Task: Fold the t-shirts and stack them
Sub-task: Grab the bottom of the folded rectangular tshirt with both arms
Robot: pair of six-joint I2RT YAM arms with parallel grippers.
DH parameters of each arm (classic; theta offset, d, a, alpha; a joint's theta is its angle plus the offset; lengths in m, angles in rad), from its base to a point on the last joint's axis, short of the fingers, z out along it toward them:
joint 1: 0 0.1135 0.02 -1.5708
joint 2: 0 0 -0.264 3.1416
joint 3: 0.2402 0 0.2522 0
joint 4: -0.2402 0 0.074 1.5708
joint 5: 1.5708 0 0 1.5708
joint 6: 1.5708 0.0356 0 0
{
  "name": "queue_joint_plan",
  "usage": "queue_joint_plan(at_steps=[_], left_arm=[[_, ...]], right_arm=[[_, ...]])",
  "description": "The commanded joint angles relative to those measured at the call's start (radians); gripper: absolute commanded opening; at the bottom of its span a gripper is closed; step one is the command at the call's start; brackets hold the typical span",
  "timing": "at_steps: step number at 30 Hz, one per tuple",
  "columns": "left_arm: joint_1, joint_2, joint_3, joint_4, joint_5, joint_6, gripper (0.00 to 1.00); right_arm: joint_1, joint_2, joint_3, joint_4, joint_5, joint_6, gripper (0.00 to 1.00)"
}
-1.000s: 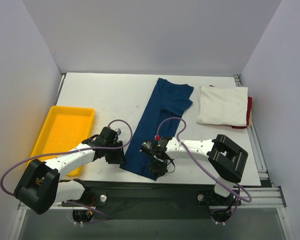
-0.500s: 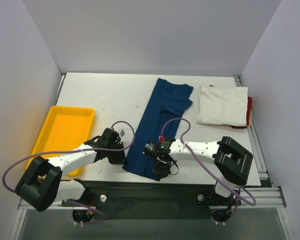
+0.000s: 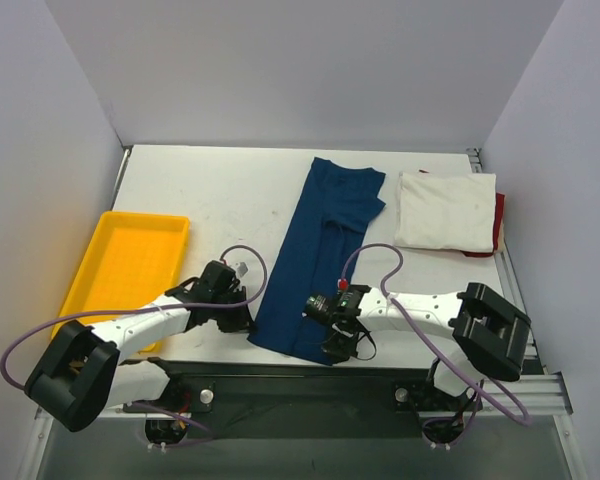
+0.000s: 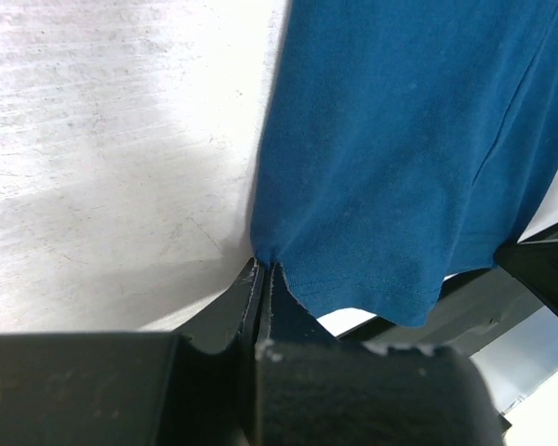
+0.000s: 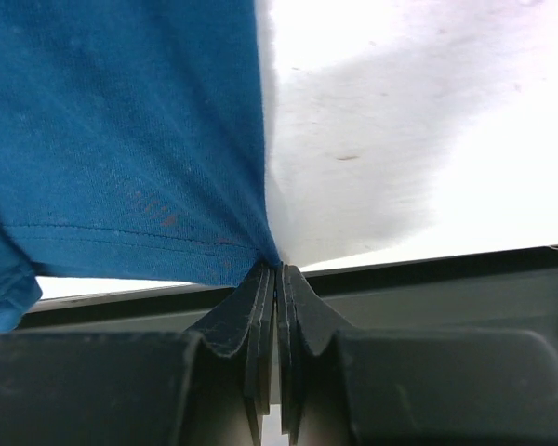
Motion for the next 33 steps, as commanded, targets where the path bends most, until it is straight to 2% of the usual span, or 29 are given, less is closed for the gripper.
queue_joint_plan(at_steps=[1, 4, 5, 6, 10, 11, 15, 22, 25, 28, 29, 31, 32, 33], left_arm=[[-0.010, 0.002, -0.050, -0.051, -0.020, 0.000, 0.00], [-0.011, -0.010, -0.058, -0.042, -0.002, -0.013, 0.00], [-0.012, -0.016, -0.059, -0.048, 0.001, -0.017, 0.01], [-0.011, -0.027, -0.059, -0.053, 0.004, -0.025, 0.14], [-0.014, -0.080, -0.069, -0.085, -0.002, -0.039, 0.39], [-0.017, -0.100, -0.070, -0.085, 0.000, -0.042, 0.41], [-0.024, -0.103, -0.070, -0.102, -0.014, -0.051, 0.46], [-0.041, -0.041, -0.055, -0.122, -0.032, -0.048, 0.43], [-0.047, -0.042, -0.055, -0.120, -0.031, -0.048, 0.34], [-0.050, -0.044, -0.056, -0.117, -0.028, -0.048, 0.20], [-0.052, -0.042, -0.056, -0.119, -0.026, -0.048, 0.16], [-0.055, -0.044, -0.056, -0.119, -0.017, -0.048, 0.06], [-0.055, -0.045, -0.055, -0.120, -0.014, -0.049, 0.03], [-0.057, -0.051, -0.053, -0.125, -0.011, -0.052, 0.00]], right_arm=[[0.011, -0.048, -0.027, -0.074, 0.046, 0.032, 0.01], [0.011, -0.054, -0.025, -0.074, 0.049, 0.023, 0.01], [0.011, -0.057, -0.024, -0.073, 0.050, 0.017, 0.05], [0.013, -0.061, -0.022, -0.074, 0.052, 0.017, 0.07], [0.014, -0.092, -0.027, -0.061, 0.052, 0.025, 0.30], [0.014, -0.101, -0.031, -0.049, 0.052, 0.028, 0.37], [0.014, -0.121, -0.063, 0.001, 0.052, 0.038, 0.45], [0.013, -0.086, -0.086, 0.073, 0.019, 0.031, 0.45], [0.013, -0.068, -0.086, 0.087, 0.010, 0.023, 0.42], [0.011, -0.054, -0.088, 0.096, 0.001, 0.020, 0.32], [0.011, -0.052, -0.088, 0.096, -0.002, 0.020, 0.23], [0.011, -0.052, -0.093, 0.097, -0.014, 0.021, 0.14], [0.011, -0.054, -0.096, 0.096, -0.019, 0.023, 0.06], [0.011, -0.064, -0.100, 0.096, -0.030, 0.026, 0.03]])
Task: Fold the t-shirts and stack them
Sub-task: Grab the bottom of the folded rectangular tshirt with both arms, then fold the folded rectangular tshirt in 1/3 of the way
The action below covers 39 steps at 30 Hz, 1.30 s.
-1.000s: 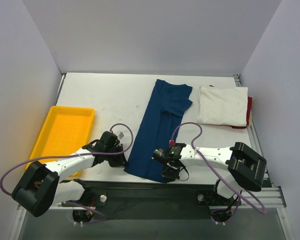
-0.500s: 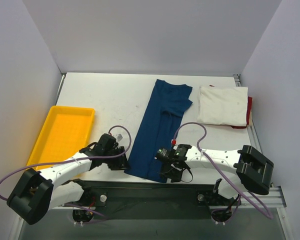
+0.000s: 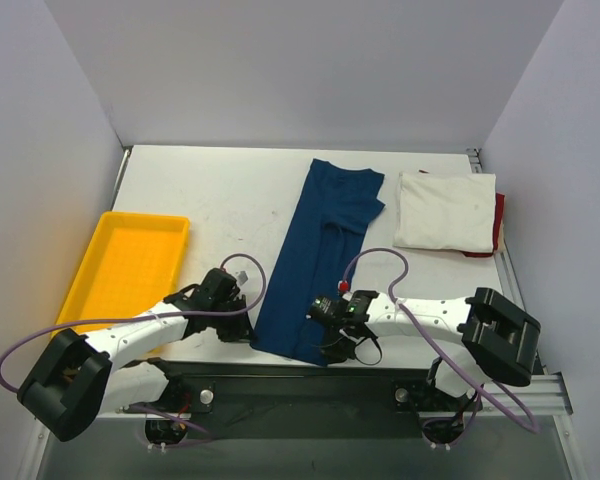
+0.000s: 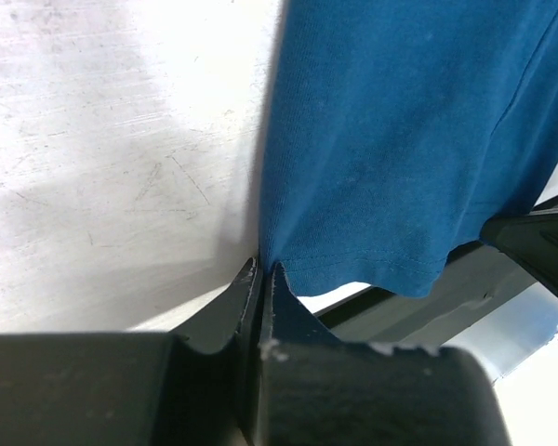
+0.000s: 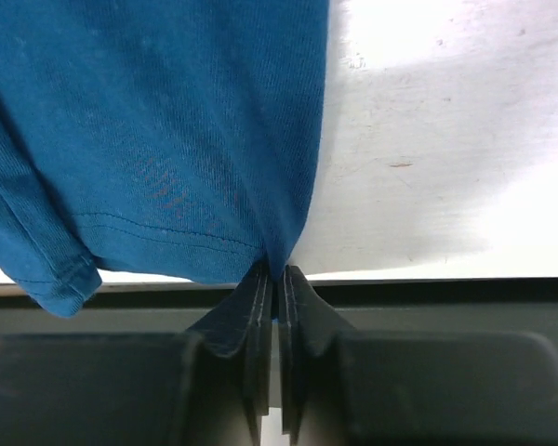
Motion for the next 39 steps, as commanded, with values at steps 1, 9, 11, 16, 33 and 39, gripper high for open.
queue_joint_plan(at_steps=[1, 9, 11, 16, 33, 39], left_arm=[[-0.013, 0.001, -0.008, -0.089, -0.030, 0.014, 0.00], [-0.062, -0.106, 0.026, -0.178, -0.008, -0.047, 0.00], [-0.084, -0.138, 0.030, -0.204, -0.007, -0.061, 0.00], [-0.105, -0.219, 0.059, -0.285, 0.009, -0.107, 0.00], [-0.109, -0.200, 0.406, -0.391, -0.085, -0.127, 0.00], [-0.057, -0.066, 0.461, -0.284, -0.050, -0.104, 0.00]], right_arm=[[0.007, -0.014, -0.029, -0.044, -0.012, 0.016, 0.00], [0.029, -0.157, -0.064, -0.133, -0.032, 0.076, 0.00], [0.044, -0.178, -0.057, -0.163, -0.034, 0.096, 0.00], [0.096, -0.215, -0.008, -0.257, -0.032, 0.116, 0.00], [-0.025, -0.389, 0.207, -0.487, 0.104, 0.088, 0.00], [-0.241, -0.326, 0.285, -0.490, 0.086, -0.111, 0.00]])
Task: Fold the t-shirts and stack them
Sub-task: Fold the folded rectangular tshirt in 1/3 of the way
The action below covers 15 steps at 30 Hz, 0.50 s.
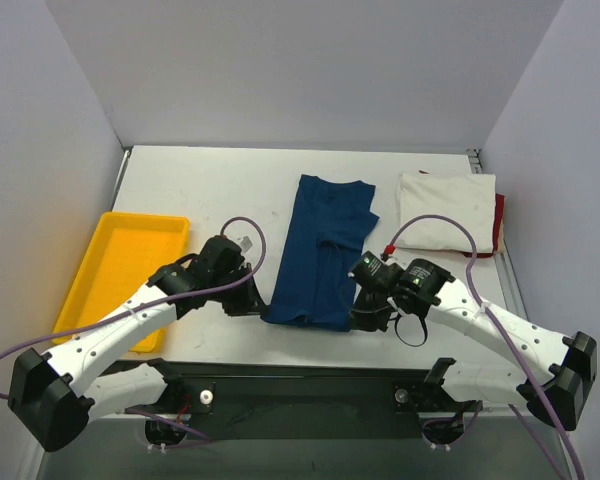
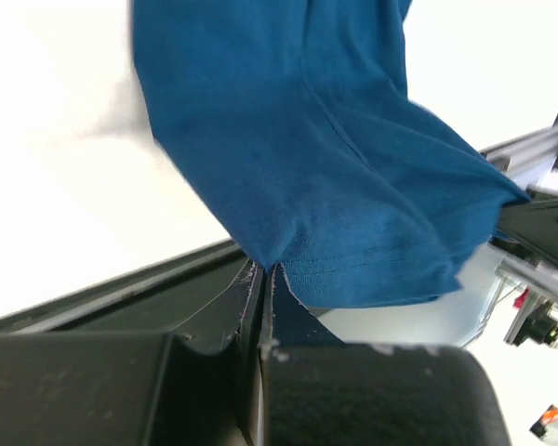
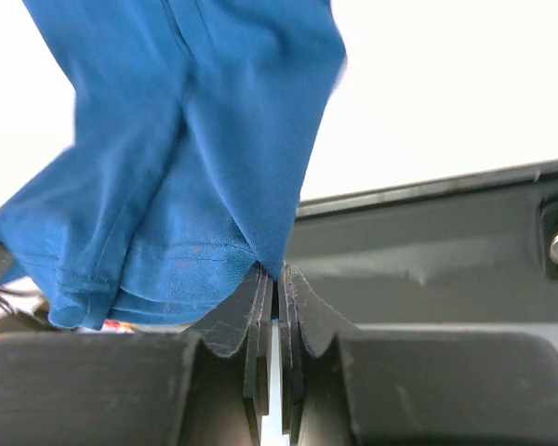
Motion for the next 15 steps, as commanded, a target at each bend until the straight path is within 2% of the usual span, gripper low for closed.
queue_joint_plan(at_steps=[1, 10, 12, 15], left_arm=[[0.035, 0.063, 0.070, 0.116, 0.014, 0.019, 0.00], [0.129, 0.336, 0.231, 0.257, 0.100, 0.056, 0.00], [0.153, 0.464, 0.296, 0.315, 0.147, 0.065, 0.00], [0.169, 0.546, 0.360, 0.320, 0.165, 0.076, 0.00]], right_arm=[[-0.100, 0.043, 0.071, -0.067, 0.019, -0.141, 0.00], [-0.402, 0.247, 0.259, -0.065, -0.060, -0.459, 0.00], [-0.474, 0.349, 0.334, -0.062, -0.083, -0.540, 0.00], [-0.517, 0.417, 0.387, -0.056, -0.101, -0.591, 0.00]])
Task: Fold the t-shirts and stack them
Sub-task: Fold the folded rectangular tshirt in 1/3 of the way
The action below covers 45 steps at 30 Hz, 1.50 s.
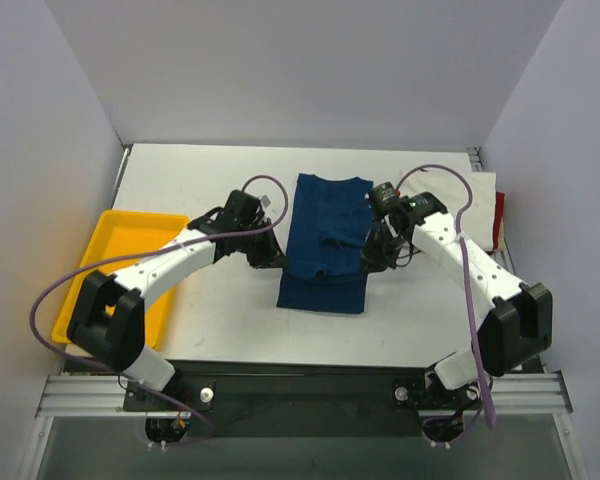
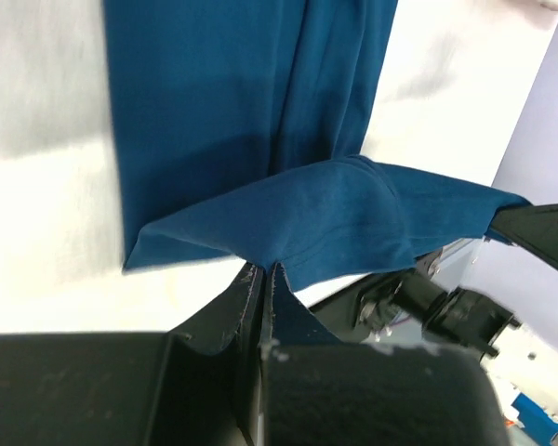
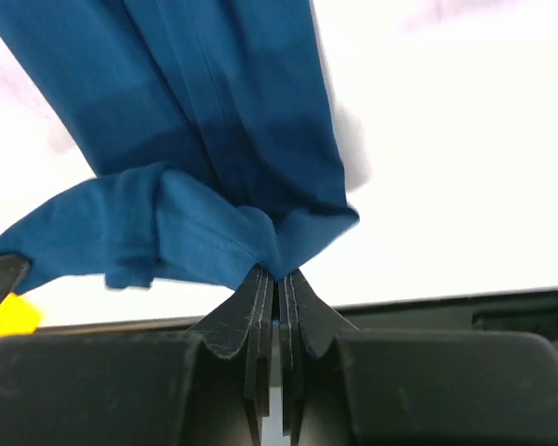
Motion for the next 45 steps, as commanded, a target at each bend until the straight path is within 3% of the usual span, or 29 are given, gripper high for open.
queue_joint_plan(at_steps=[1, 8, 17, 27, 29, 30, 33, 45], left_arm=[[0.027, 0.104, 0.114, 0.100, 0.063, 0.033, 0.00], [0.071, 0.365, 0.342, 0.079, 0.113, 0.056, 0.00], [0.116, 0.445, 0.425, 0.031, 0.063, 0.038, 0.00], [0.129, 0.539, 0.511, 0.013, 0.043, 0.047, 0.01], [0.134, 0.551, 0.522, 0.005, 0.027, 0.049, 0.22], [0.136, 0.551, 0.531, -0.002, 0.014, 0.052, 0.41], [0.134, 0.533, 0.531, -0.005, -0.035, 0.078, 0.57], [0.113, 0.370, 0.273, 0.097, -0.042, 0.150, 0.59]], right_arm=[[-0.062, 0.088, 0.093, -0.031, -0.030, -0.142, 0.00], [-0.166, 0.294, 0.247, -0.029, -0.076, -0.251, 0.00], [-0.232, 0.496, 0.402, -0.034, -0.140, -0.326, 0.00], [-0.257, 0.618, 0.512, -0.035, -0.177, -0.363, 0.00], [-0.260, 0.639, 0.534, -0.040, -0.186, -0.369, 0.12], [-0.261, 0.644, 0.554, -0.042, -0.197, -0.374, 0.29], [-0.261, 0.638, 0.581, -0.046, -0.199, -0.384, 0.44], [-0.171, 0.521, 0.552, -0.046, -0.199, -0.384, 0.48]])
